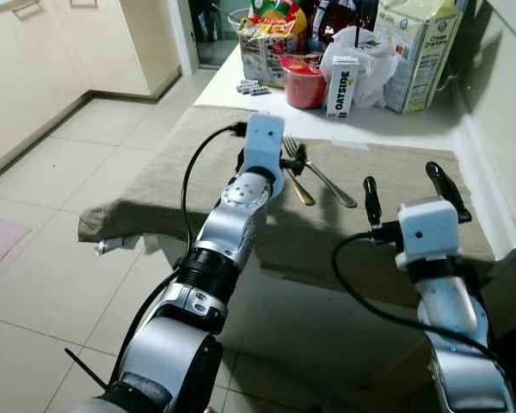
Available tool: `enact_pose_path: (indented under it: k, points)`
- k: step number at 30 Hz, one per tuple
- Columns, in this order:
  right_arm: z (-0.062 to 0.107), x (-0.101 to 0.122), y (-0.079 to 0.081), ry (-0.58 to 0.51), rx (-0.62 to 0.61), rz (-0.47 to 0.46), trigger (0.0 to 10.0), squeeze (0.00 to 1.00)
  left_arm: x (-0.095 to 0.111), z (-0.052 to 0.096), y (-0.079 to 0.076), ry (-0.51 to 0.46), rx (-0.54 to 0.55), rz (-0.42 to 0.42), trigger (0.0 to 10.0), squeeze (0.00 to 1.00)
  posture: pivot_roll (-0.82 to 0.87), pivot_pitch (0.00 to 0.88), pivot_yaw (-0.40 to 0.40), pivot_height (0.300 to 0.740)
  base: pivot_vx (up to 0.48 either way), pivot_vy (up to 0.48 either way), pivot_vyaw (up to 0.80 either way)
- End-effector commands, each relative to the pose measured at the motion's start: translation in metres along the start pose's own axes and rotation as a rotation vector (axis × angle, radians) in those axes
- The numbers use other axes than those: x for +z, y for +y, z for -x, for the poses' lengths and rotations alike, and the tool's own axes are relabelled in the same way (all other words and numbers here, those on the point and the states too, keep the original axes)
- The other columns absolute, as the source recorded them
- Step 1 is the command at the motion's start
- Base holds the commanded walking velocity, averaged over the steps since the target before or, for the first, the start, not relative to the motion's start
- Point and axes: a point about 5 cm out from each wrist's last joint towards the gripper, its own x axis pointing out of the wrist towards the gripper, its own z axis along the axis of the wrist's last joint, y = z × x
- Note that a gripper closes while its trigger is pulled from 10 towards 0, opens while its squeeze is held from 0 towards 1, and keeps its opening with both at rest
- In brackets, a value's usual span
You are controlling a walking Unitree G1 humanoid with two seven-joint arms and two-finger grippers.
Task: Setting the table
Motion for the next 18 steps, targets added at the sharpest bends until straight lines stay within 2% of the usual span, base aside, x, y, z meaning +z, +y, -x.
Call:
enact_pose_path:
  k: [1,2,3,4,5,7,9,12,15,18]
  points:
    - [-0.004,-0.002,0.001,0.009,-0.014,-0.017,10.0,0.0,0.014,0.003,-0.012,-0.077,-0.053,-0.026,10.0,0.0,-0.18,0.018,0.085,0.728,0.0,0.0,0.0]
    - [-0.005,-0.002,0.001,0.008,-0.016,-0.021,10.0,0.0,0.014,0.005,-0.011,-0.087,-0.057,-0.032,10.0,0.0,-0.18,0.018,0.085,0.728,0.0,0.0,0.0]
    - [-0.009,-0.003,0.004,0.021,-0.018,-0.028,10.0,0.0,0.012,0.015,-0.003,-0.105,-0.069,-0.032,10.0,0.0,-0.17,0.014,0.082,0.728,0.0,0.0,-0.43]
    - [-0.009,-0.003,0.004,0.021,-0.018,-0.028,10.0,0.0,0.012,0.015,-0.003,-0.105,-0.069,-0.032,10.0,0.0,-0.17,0.014,0.082,0.728,0.0,0.0,-0.43]
    - [-0.012,-0.003,0.008,0.019,-0.013,-0.05,10.0,0.0,0.007,0.027,0.01,-0.112,-0.075,-0.02,10.0,0.0,-0.15,0.013,0.081,0.728,0.0,0.0,-0.67]
    - [-0.014,-0.002,0.012,0.01,0.002,-0.046,10.0,0.0,0.001,0.035,0.021,-0.11,-0.058,-0.013,10.0,0.0,-0.14,0.011,0.076,0.728,0.0,0.0,-0.64]
    - [-0.015,-0.002,0.017,0.007,0.014,-0.043,10.0,0.0,-0.009,0.044,0.038,-0.084,0.007,-0.013,10.0,0.0,-0.13,0.011,0.072,0.728,0.0,0.0,-0.58]
    - [-0.016,-0.004,0.019,0.008,0.025,-0.045,10.0,0.0,-0.017,0.051,0.051,-0.059,0.06,-0.024,10.0,0.0,-0.12,0.01,0.064,0.728,0.0,0.0,-0.53]
    - [-0.019,-0.007,0.024,0.008,0.063,-0.024,10.0,0.0,-0.025,0.06,0.065,-0.033,0.131,-0.055,10.0,0.0,-0.1,0.011,0.055,0.728,0.0,0.0,0.0]
    - [-0.022,-0.006,0.027,-0.005,0.073,-0.042,10.0,0.0,-0.024,0.064,0.071,-0.037,0.149,-0.099,10.0,0.0,-0.09,0.014,0.053,0.728,0.0,0.0,0.0]
